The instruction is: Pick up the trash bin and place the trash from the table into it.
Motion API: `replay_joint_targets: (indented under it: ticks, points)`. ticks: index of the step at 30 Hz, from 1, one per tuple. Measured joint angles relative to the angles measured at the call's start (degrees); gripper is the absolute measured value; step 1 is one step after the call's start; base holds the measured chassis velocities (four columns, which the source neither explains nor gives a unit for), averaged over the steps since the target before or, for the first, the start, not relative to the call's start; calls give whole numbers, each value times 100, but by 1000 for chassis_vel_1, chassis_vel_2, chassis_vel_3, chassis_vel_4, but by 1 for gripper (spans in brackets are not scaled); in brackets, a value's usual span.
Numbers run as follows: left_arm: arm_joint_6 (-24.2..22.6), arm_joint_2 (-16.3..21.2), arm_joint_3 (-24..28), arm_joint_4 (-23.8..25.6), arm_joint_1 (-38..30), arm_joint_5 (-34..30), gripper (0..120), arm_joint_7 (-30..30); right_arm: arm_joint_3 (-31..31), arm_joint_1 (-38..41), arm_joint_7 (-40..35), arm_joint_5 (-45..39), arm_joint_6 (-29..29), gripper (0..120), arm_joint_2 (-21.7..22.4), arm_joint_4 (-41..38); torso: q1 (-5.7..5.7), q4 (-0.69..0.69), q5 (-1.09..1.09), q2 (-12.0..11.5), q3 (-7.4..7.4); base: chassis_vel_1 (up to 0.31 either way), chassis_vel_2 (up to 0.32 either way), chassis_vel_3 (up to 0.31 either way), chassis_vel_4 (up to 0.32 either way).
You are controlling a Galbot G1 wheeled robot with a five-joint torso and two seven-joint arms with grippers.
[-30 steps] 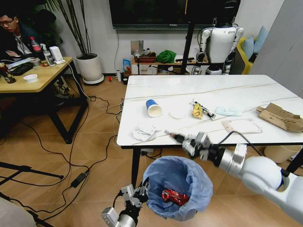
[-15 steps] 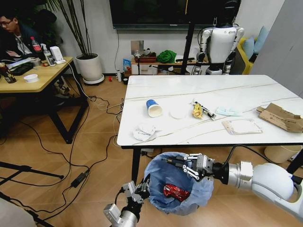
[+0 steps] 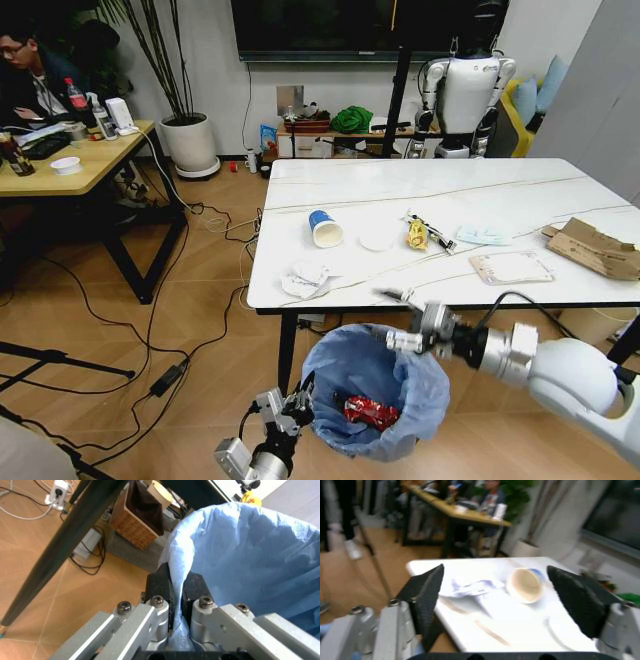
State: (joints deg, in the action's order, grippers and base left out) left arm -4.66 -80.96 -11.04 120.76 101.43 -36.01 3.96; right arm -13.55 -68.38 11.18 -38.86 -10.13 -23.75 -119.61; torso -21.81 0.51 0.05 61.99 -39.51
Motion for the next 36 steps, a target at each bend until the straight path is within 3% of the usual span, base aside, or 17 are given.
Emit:
replay_joint_targets:
  ticks: [2, 6, 13, 21, 36]
  points:
    - [-2, 79, -7, 62, 67, 0, 1, 0, -158, 61, -157, -326, 98, 90, -190, 166, 0, 0, -3, 0, 0, 0, 0, 0, 0]
    - [-12, 227, -41, 111, 159, -27, 1, 12, -357, 113, -321, -612, 396, 99, -398, 362, 0, 0, -6, 0, 0, 0, 0, 0, 0]
    - [-20, 431, -147, 216, 360, -85, 1, 20, -500, 285, -871, -868, 878, 100, -764, 807, 0, 1, -10, 0, 0, 0, 0, 0, 0]
    - [-12, 422, -488, 462, 614, -83, 1, -14, 247, 1166, -1412, -1037, 1360, 100, -1393, 1379, 0, -3, -5, 0, 0, 0, 0, 0, 0]
    - [-11, 452, -762, 539, 668, -187, 1, -19, 1239, 2421, -1611, -906, 1524, 100, -2076, 2363, 0, 0, -6, 0, 0, 0, 0, 0, 0]
